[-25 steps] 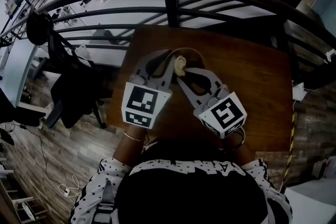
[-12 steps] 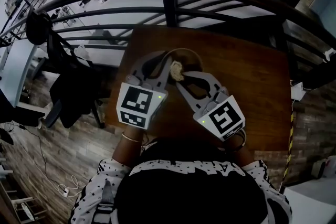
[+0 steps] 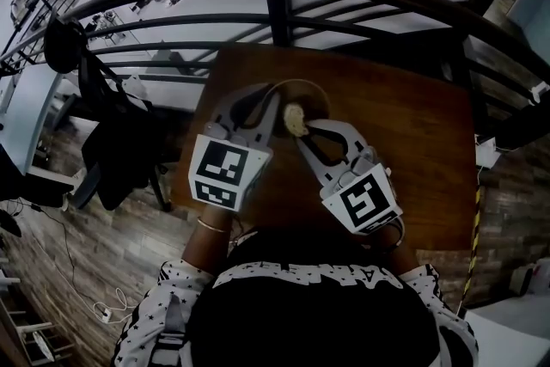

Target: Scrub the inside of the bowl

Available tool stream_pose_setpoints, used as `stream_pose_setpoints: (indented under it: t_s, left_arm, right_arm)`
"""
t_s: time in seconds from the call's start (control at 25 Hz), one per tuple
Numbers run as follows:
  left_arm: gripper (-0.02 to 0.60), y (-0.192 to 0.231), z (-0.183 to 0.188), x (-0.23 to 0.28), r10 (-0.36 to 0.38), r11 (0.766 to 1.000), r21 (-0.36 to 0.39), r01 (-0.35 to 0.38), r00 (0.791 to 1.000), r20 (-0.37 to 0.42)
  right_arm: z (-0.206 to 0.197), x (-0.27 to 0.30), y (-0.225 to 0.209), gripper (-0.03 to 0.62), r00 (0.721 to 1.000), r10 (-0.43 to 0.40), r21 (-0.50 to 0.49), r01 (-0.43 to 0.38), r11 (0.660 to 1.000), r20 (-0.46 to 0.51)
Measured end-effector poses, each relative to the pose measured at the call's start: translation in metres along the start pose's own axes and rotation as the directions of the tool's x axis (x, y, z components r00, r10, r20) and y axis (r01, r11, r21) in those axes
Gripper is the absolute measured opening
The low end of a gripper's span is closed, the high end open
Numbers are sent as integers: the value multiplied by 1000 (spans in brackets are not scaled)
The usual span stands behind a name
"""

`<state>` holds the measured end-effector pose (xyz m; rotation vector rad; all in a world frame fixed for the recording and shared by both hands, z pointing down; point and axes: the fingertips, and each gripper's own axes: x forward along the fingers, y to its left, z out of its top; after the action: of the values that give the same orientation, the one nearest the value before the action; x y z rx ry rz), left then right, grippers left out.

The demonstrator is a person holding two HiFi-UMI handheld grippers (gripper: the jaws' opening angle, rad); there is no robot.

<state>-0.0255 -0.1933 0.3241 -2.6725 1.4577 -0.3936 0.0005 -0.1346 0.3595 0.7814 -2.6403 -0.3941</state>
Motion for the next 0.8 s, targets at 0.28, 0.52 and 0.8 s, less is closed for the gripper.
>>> stream_pose_setpoints:
  t_s: [0.28,0.52,0.8]
  left_arm:
    - [23,-4,3,4,-6,1000,8,6,1000,2]
    - [23,-9,4,11,-24,1000,14,24,1000,0]
    - [23,-18,5,15,-43,998,36,43,999,-7]
  right_arm:
    - [-5,-10,-13,54,999,-37,37,37,999,8]
    - [-10,-17,-28,51,996,-65,214,50,976,67]
    - [-23,-29,-40,49,991,-112,339,82,937,72]
